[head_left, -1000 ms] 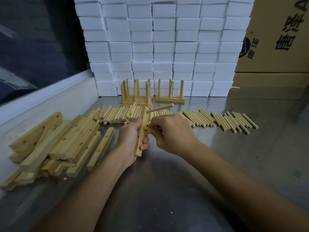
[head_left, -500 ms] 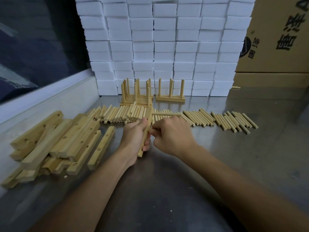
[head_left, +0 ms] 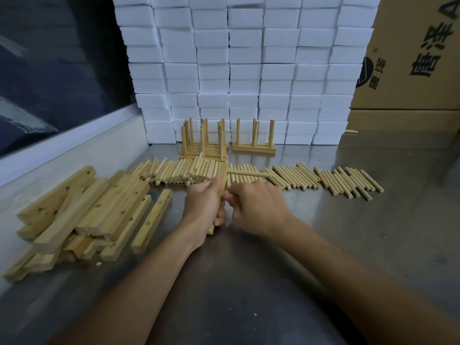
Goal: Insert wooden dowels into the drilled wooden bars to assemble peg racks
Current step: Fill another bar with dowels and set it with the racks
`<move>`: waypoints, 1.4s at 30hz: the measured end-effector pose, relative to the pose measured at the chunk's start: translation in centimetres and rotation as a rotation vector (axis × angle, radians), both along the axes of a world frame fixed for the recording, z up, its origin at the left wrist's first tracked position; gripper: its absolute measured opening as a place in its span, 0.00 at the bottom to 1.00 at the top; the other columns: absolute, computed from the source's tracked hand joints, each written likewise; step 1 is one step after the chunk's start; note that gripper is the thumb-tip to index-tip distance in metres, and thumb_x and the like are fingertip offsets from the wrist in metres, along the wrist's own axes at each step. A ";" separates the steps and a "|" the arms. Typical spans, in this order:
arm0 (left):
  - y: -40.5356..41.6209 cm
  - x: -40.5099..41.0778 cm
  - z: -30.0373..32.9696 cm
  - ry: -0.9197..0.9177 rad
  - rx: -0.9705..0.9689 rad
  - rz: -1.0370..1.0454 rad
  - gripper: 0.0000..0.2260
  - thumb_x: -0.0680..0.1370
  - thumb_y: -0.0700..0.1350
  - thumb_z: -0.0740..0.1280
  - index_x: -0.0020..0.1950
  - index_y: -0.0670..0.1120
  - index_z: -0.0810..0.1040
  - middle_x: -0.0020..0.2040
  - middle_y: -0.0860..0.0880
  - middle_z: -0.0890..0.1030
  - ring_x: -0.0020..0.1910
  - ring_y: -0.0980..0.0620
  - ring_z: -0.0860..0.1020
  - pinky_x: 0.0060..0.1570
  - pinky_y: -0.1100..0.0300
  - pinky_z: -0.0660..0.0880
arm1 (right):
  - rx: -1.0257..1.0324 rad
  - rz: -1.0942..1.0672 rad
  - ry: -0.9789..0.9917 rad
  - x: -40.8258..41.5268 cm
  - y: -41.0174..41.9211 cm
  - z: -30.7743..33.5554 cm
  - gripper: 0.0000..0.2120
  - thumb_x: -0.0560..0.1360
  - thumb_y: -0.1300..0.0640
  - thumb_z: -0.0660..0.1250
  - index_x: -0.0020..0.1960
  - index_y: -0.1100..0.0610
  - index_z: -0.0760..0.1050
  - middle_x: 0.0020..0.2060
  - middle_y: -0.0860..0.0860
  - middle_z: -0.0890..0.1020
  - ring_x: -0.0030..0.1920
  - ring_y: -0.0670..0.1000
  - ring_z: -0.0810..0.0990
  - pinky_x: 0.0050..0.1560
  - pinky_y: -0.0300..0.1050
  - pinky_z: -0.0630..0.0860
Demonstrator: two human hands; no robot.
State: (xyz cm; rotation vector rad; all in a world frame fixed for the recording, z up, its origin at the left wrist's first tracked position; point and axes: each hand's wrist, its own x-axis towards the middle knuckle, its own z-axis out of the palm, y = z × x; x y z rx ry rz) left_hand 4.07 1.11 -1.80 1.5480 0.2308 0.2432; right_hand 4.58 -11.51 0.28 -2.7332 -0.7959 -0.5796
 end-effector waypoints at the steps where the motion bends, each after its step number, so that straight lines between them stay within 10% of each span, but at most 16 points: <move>1: -0.1 0.0 -0.1 -0.009 0.048 0.008 0.19 0.84 0.50 0.59 0.37 0.42 0.74 0.26 0.47 0.72 0.21 0.53 0.68 0.19 0.62 0.63 | 0.049 -0.001 0.080 0.2 -0.1 -0.1 0.11 0.79 0.50 0.61 0.38 0.49 0.70 0.32 0.45 0.72 0.35 0.52 0.70 0.33 0.44 0.60; 6: -0.4 -0.1 -0.6 -0.064 0.210 0.034 0.20 0.84 0.52 0.59 0.35 0.44 0.74 0.21 0.52 0.71 0.20 0.54 0.68 0.20 0.61 0.65 | 0.285 0.035 0.405 1.0 -0.5 0.0 0.15 0.80 0.51 0.62 0.41 0.57 0.80 0.30 0.46 0.75 0.34 0.47 0.74 0.40 0.46 0.72; 18: 0.8 -0.3 0.2 -0.005 -0.010 -0.167 0.17 0.83 0.57 0.60 0.48 0.45 0.79 0.27 0.49 0.71 0.23 0.52 0.69 0.19 0.62 0.63 | 0.328 0.066 0.100 2.0 -0.7 1.0 0.18 0.78 0.46 0.67 0.35 0.55 0.82 0.25 0.50 0.77 0.26 0.48 0.72 0.30 0.47 0.73; 27: 1.4 -0.1 0.6 0.075 -0.313 -0.014 0.17 0.84 0.55 0.57 0.52 0.41 0.73 0.26 0.50 0.67 0.20 0.56 0.62 0.16 0.66 0.55 | 0.291 0.022 0.461 4.6 -4.8 2.6 0.11 0.77 0.41 0.67 0.44 0.47 0.81 0.34 0.44 0.84 0.33 0.42 0.83 0.42 0.43 0.80; 42: 1.6 -0.2 1.2 0.113 -0.381 -0.017 0.17 0.84 0.55 0.58 0.51 0.41 0.73 0.26 0.49 0.68 0.20 0.55 0.62 0.16 0.66 0.55 | 0.013 -0.218 0.169 5.5 -3.8 -2.9 0.28 0.80 0.36 0.54 0.76 0.47 0.61 0.77 0.50 0.61 0.76 0.57 0.57 0.72 0.60 0.57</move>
